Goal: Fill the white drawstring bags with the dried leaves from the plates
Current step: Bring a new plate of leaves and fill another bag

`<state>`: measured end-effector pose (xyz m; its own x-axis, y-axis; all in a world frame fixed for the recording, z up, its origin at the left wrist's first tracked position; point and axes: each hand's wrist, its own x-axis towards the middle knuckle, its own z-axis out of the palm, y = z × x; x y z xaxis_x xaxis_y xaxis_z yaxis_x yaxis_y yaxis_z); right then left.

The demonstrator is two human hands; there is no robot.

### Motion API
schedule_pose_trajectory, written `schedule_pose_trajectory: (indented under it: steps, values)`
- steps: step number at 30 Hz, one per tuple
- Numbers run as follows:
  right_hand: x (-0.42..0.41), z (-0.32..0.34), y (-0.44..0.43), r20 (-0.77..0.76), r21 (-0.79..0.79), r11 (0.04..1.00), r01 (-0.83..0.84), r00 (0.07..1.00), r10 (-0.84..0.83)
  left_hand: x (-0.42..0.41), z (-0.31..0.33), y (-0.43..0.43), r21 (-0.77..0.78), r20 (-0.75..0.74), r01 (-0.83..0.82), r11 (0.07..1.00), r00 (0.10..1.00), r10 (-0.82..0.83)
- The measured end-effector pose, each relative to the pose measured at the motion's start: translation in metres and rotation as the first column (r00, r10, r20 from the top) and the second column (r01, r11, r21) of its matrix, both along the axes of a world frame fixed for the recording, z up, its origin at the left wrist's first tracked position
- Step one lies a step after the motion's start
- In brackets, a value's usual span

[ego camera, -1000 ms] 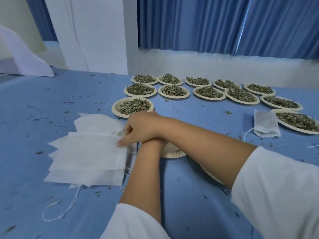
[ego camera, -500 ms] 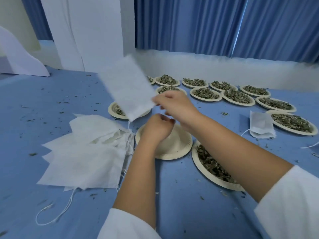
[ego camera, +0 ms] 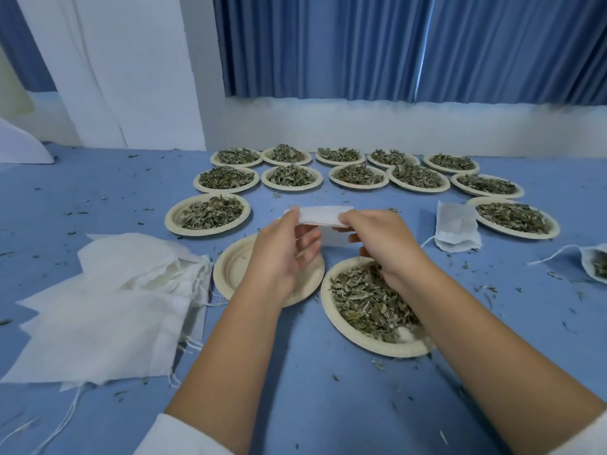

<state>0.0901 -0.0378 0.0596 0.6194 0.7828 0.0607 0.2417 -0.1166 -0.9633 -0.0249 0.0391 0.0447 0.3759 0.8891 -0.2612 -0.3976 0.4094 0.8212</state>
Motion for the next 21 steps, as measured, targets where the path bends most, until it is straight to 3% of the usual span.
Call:
schedule_pose_trajectory:
  steps: [8,13,14,16,19,21]
  values:
    - [0.017,-0.005,-0.011,-0.031,0.003,0.997,-0.075,0.997,0.076,-0.001,-0.005,0.005,-0.167,0.15,-0.124,0.978,0.977,0.149]
    - [0.023,-0.004,-0.011,-0.176,0.003,0.993,-0.119,0.977,0.118,-0.008,-0.003,0.007,-0.206,0.229,-0.15,0.967,0.953,0.197]
    - [0.024,-0.004,-0.011,-0.201,-0.001,0.991,-0.132,0.971,0.129,-0.009,-0.002,0.005,-0.122,0.174,-0.141,0.982,0.972,0.161]
    - [0.025,-0.005,-0.012,-0.228,-0.012,0.988,-0.151,0.963,0.144,-0.01,0.0,-0.001,0.184,-0.079,-0.041,0.982,0.995,0.056]
    - [0.027,-0.003,-0.013,-0.236,-0.011,0.989,-0.15,0.961,0.144,-0.01,-0.001,-0.013,0.568,-0.446,0.244,0.786,0.894,0.045]
    - [0.029,-0.001,-0.014,-0.225,-0.009,0.99,-0.139,0.965,0.134,-0.009,-0.004,-0.018,0.626,-0.551,0.387,0.677,0.834,0.032]
